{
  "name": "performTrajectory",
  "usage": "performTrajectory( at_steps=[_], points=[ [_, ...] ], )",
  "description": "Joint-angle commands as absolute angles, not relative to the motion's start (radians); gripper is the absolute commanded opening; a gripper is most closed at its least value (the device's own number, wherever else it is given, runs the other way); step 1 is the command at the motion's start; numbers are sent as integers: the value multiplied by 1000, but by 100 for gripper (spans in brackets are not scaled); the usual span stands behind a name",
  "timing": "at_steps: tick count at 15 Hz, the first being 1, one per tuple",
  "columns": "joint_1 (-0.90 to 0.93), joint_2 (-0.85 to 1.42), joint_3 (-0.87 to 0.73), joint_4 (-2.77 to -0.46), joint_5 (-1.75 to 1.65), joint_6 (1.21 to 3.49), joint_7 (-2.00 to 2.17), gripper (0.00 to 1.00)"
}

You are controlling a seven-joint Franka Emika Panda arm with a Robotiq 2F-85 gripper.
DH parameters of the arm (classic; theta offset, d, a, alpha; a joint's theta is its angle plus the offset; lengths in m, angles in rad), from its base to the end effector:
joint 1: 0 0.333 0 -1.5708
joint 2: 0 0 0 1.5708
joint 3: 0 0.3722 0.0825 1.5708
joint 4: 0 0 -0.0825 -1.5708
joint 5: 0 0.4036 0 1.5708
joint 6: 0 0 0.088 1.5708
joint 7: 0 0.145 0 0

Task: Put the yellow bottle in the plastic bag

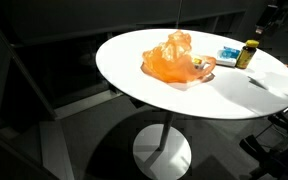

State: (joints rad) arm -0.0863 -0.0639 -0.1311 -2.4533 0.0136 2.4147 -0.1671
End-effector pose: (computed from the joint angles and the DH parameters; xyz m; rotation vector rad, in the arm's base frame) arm 0.4749 -0.1043 0.3284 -3.1274 0.0941 -0.0432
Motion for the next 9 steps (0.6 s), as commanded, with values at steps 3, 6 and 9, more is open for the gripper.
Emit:
performTrajectory(
  at_steps=[3,6,9],
  points=[
    [-87,30,-116,-2400,56,2444,-212,100],
    [-91,63,-112,-2377,46,2438,-203,66],
    [-89,69,-106,-2362,44,2428,-202,40]
  ],
)
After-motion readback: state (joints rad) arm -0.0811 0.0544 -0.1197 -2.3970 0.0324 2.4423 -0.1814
